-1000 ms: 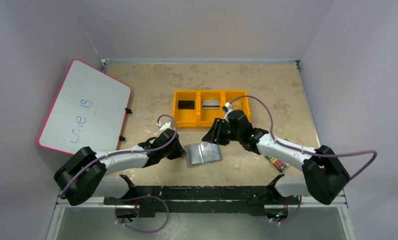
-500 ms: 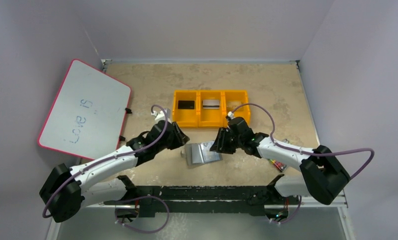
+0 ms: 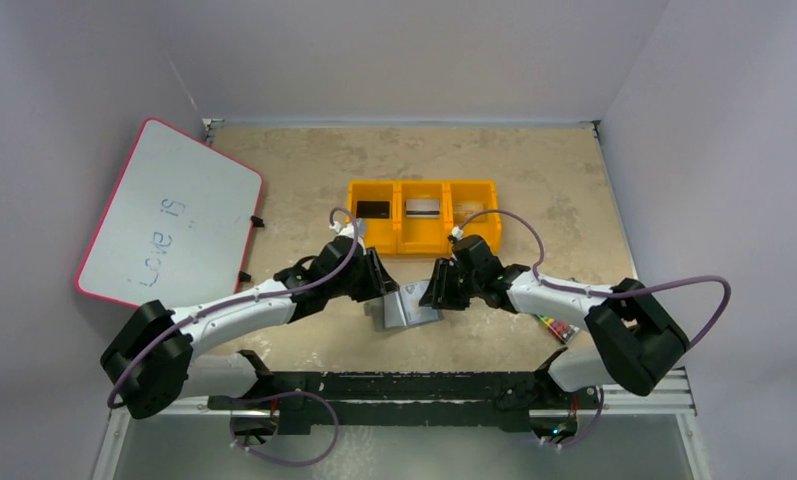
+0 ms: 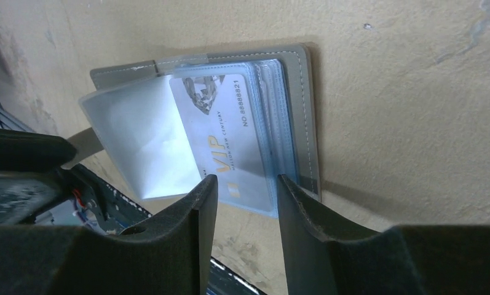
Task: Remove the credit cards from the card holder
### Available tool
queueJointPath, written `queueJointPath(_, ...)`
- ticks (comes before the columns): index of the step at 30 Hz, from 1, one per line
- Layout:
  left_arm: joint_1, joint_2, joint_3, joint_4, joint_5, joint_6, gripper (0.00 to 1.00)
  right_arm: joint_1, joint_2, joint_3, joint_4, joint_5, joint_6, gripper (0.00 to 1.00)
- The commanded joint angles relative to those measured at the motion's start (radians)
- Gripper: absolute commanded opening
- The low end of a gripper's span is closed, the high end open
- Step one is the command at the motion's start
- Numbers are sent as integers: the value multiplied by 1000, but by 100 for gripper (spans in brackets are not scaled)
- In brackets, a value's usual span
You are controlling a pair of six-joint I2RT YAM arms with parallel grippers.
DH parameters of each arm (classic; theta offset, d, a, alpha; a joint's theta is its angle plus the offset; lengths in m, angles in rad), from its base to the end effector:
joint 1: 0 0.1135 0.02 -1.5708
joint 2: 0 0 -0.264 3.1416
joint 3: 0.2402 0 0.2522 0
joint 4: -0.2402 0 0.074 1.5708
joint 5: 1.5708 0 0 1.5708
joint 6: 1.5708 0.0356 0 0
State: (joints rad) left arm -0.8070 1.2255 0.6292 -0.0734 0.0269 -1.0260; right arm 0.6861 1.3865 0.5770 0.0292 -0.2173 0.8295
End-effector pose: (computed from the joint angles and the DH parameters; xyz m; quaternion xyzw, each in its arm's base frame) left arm 0.1743 -0.1833 0.2060 -0.0925 0.8954 -0.3529 0.2554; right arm 0.1973 0.1715 0.1606 0.0241 0.9181 0.3358 0.2092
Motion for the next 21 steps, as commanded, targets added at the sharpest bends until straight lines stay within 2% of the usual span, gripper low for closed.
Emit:
queueJointPath(1,-26,25,29,-39,-20,41,31,0,20,7,63,-16,-9,42)
queueJointPath(5,-46,38,16,-229,-190,52,29,0,26,13,36,9,-10,38)
queueJointPath(7,-56,45,2,-265,-235,53,28,1,0,17,14,33,-16,38)
queueJointPath(15,-77,133,-51,-174,-217,36,23,2,-73,42,-18,16,-43,38)
queueJointPath(21,-119,182,-49,-155,-255,8,19,16,-7,55,-17,25,-19,38)
